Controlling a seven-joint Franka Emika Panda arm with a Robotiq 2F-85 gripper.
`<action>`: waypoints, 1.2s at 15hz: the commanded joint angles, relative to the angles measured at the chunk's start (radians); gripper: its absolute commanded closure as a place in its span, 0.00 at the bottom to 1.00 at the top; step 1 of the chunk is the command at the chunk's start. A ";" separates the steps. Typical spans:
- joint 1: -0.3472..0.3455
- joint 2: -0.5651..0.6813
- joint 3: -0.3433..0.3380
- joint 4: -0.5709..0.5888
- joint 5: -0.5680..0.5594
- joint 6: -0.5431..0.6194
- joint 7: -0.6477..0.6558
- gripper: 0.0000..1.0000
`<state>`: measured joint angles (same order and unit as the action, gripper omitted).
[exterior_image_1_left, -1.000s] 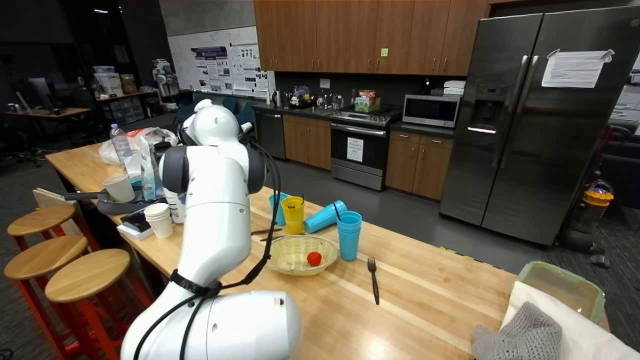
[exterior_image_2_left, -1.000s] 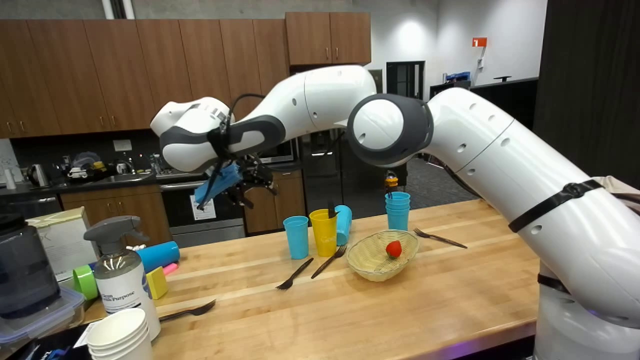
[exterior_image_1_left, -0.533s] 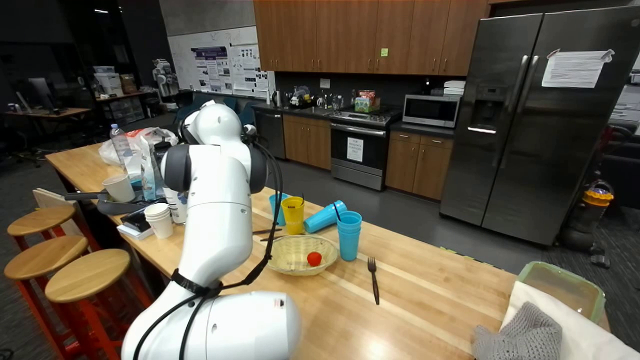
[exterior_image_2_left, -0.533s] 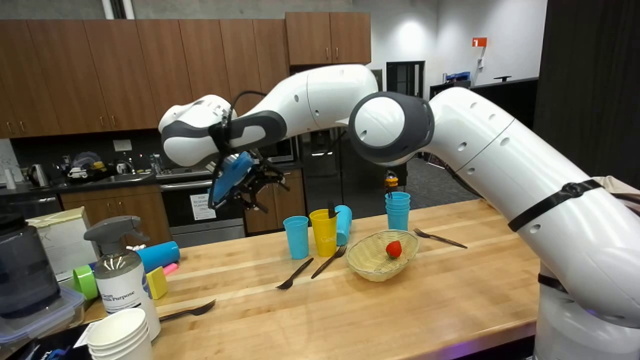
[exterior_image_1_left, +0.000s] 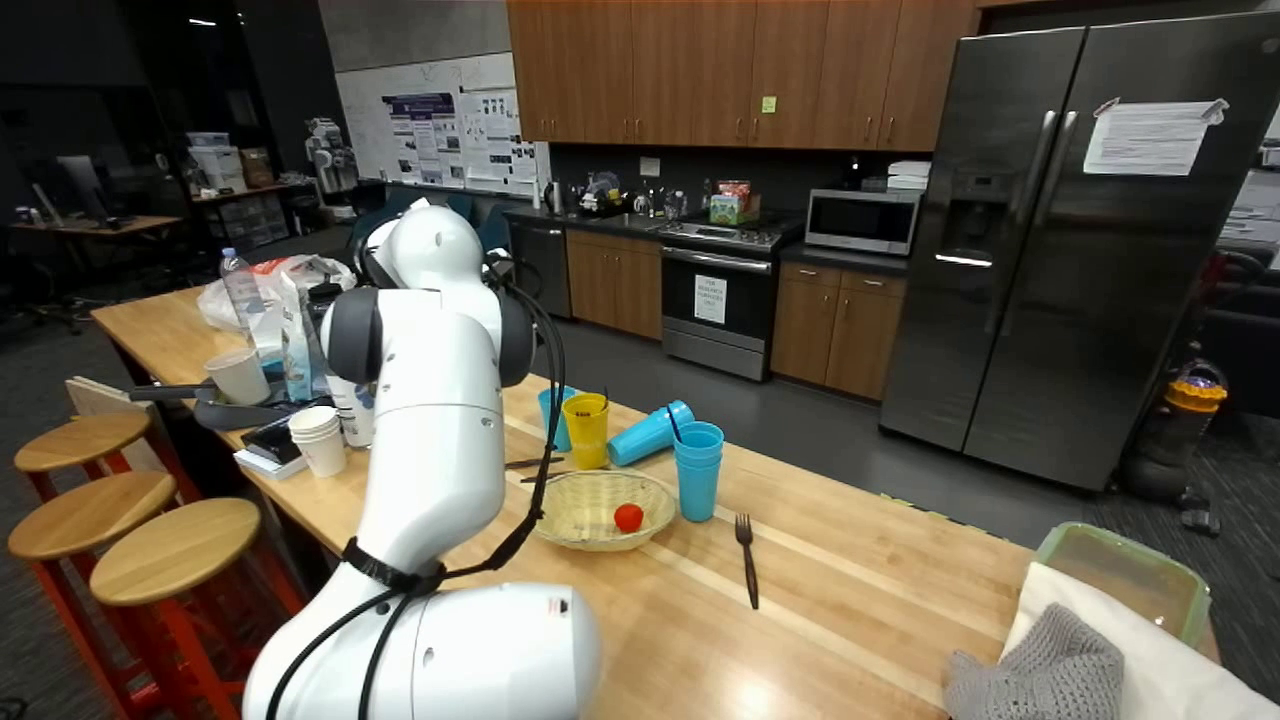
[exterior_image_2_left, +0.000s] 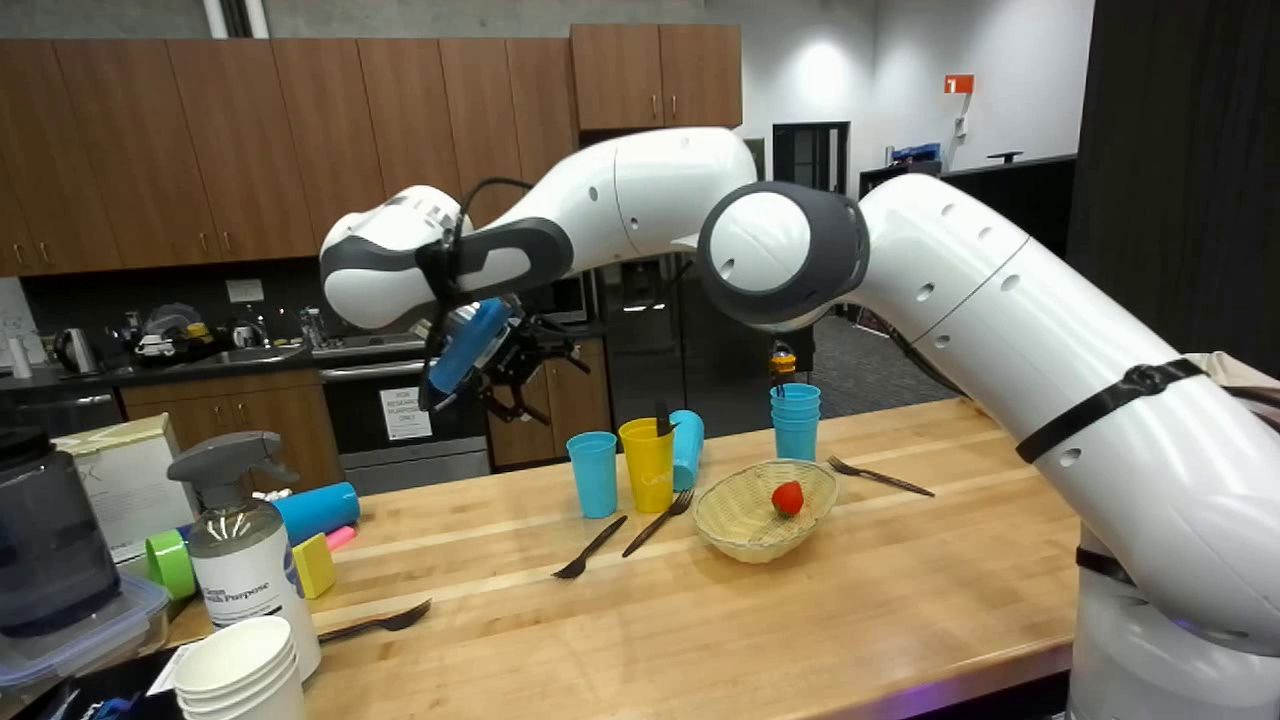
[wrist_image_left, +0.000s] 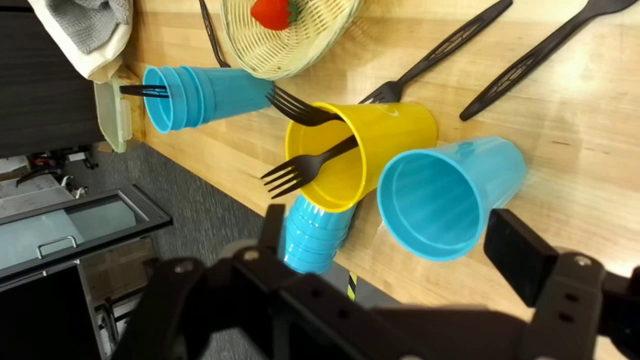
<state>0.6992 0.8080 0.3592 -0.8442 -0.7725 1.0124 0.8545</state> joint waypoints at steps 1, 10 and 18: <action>-0.021 -0.018 0.027 0.010 0.045 -0.006 -0.039 0.00; -0.040 0.004 0.047 0.080 0.199 -0.051 0.056 0.00; -0.033 0.003 0.039 0.061 0.185 -0.056 0.092 0.00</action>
<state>0.6661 0.8112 0.3980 -0.7835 -0.5873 0.9567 0.9469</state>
